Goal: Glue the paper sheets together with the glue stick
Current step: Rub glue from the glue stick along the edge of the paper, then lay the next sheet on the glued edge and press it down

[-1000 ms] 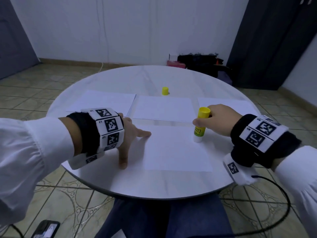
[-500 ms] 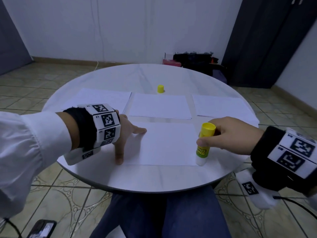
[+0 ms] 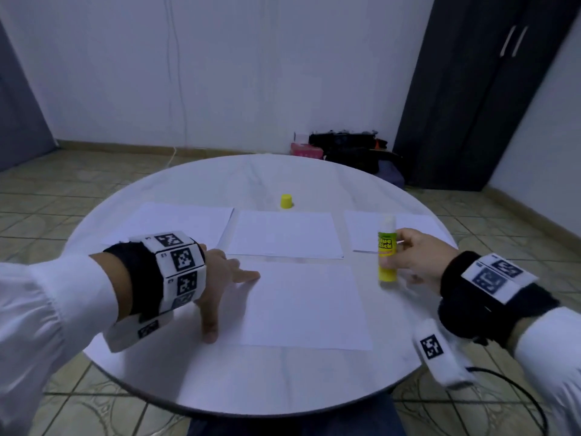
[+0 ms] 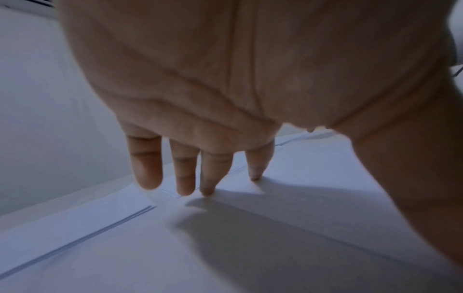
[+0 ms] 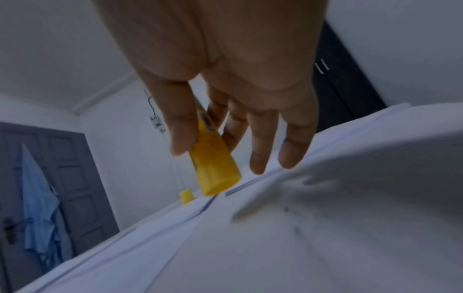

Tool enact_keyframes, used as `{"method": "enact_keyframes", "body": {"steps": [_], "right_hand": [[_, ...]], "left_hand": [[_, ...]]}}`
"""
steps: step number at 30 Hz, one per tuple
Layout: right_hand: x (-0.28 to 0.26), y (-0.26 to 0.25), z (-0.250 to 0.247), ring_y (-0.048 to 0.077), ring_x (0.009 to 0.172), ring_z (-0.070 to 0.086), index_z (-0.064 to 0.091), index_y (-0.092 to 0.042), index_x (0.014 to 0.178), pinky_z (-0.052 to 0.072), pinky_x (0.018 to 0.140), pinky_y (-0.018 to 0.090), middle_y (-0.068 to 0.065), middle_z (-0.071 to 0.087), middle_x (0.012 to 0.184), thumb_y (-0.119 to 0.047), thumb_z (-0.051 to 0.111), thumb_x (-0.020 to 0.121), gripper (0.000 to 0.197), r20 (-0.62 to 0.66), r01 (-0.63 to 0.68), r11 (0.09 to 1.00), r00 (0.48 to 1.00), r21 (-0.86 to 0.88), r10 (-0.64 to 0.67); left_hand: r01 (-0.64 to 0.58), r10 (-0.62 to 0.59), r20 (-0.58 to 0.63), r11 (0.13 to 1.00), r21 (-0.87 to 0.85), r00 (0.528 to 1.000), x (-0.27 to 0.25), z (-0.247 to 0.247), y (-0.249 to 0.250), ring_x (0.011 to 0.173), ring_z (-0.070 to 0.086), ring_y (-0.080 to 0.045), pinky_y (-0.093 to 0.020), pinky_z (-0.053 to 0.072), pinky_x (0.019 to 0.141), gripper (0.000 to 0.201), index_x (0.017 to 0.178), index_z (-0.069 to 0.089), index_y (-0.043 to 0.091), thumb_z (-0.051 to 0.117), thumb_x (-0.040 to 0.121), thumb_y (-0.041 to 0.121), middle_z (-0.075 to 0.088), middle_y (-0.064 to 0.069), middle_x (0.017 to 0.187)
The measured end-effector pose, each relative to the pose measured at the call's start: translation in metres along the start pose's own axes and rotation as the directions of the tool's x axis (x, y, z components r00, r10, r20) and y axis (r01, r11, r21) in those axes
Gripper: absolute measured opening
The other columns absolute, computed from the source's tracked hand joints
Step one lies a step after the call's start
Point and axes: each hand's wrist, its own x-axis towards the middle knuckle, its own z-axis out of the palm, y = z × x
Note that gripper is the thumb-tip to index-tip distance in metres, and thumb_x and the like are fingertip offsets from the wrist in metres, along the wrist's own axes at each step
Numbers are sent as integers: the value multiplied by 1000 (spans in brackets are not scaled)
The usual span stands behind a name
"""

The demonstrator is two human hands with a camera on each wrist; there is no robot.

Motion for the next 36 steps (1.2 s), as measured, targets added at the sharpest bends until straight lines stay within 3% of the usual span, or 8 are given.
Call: {"method": "enact_keyframes", "body": {"steps": [4,12,17,21,24,28,32,36], "right_hand": [[13,0,3,25,73,58,62,-14,79,43,56,28,11,72,89,-7,75,63,22,-18,-54,989,998,-137,52],[9,-3,10,26,80,62,57,-20,93,51,64,31,8,65,94,-6,78,68,35,-65,-85,967,995,-239,72],[-19,-17,5,21,55,52,60,-10,74,36,43,20,7,62,68,-27,76,74,24,-7,-199,774,970,-601,244],[-52,-48,26,15,50,52,56,-11,78,31,38,17,1,64,67,-40,66,84,31,213,-60,710,933,-701,289],[-59,-92,52,16,54,51,61,-15,78,33,43,19,2,70,71,-50,62,82,35,302,116,643,935,-757,187],[-35,-158,97,3,31,44,58,-17,69,33,41,18,-11,55,38,-49,56,89,37,315,258,589,949,-766,-6],[18,-195,155,11,52,48,53,-12,67,37,50,22,-3,54,60,-45,57,90,40,284,287,584,954,-759,-100],[67,-205,202,21,71,51,44,-11,66,41,73,30,0,46,69,-53,60,85,49,260,284,481,959,-830,-117]], "left_hand": [[1,0,17,999,-32,1000,-3,1,-2,143,18,-18,-45,21,114,124,148,-8,47,77,59,65,12,14,156],[5,-11,-39,986,-165,999,-9,16,-16,147,11,-16,-42,16,117,121,148,-6,47,76,61,66,0,12,160],[48,-51,1,920,-389,999,-24,19,-43,146,16,-14,-39,18,118,143,146,-2,53,62,24,90,1,18,159],[125,-173,-63,879,-460,983,-19,30,-76,144,22,-15,-32,19,116,99,152,7,36,66,76,63,16,9,159],[240,-303,-51,838,-490,952,-9,38,-105,143,25,-17,-31,21,115,90,152,14,27,60,83,59,25,3,157],[309,-383,-40,798,-518,923,5,44,-135,145,21,-18,-29,19,113,74,152,19,23,52,93,51,21,0,158],[315,-367,-23,827,-465,930,21,53,-155,143,27,-19,-29,22,112,52,150,28,21,39,102,35,26,-1,157],[331,-339,41,874,-357,940,34,53,-167,136,37,-21,-29,29,108,44,147,36,20,28,105,29,37,-2,150]]}}
